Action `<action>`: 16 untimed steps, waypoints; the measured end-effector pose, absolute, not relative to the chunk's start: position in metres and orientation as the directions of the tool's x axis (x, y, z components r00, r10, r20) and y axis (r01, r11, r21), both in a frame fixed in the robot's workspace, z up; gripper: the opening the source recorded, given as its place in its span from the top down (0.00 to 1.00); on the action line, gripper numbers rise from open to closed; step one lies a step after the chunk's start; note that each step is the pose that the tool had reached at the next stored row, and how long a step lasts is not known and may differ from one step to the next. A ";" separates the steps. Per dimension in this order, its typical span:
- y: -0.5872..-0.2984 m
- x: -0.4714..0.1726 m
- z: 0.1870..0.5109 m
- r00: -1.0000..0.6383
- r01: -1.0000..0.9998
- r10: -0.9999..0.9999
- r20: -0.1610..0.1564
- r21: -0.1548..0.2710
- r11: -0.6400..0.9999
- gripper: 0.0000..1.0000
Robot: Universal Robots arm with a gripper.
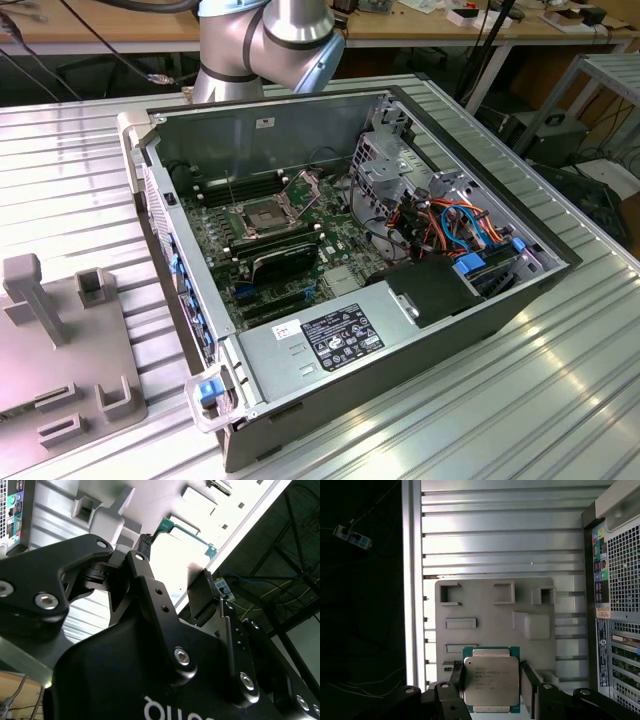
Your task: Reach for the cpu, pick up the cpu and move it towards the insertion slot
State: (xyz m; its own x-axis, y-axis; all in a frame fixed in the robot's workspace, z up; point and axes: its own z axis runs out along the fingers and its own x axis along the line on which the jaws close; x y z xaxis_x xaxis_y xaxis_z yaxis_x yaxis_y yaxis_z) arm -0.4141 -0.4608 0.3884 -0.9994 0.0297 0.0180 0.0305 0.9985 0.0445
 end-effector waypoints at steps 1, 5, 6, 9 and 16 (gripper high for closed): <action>-0.461 -0.413 0.388 -0.999 0.030 0.030 0.018 0.044 0.999 0.45; -0.461 -0.408 0.388 -0.999 0.030 0.030 0.018 0.044 0.999 0.45; -0.461 -0.406 0.388 -0.999 0.030 0.030 0.018 0.045 0.999 0.45; -0.461 -0.403 0.388 -0.999 0.030 0.030 0.018 0.045 0.999 0.45; -0.461 -0.392 0.388 -0.999 0.030 0.030 0.018 0.045 0.999 0.45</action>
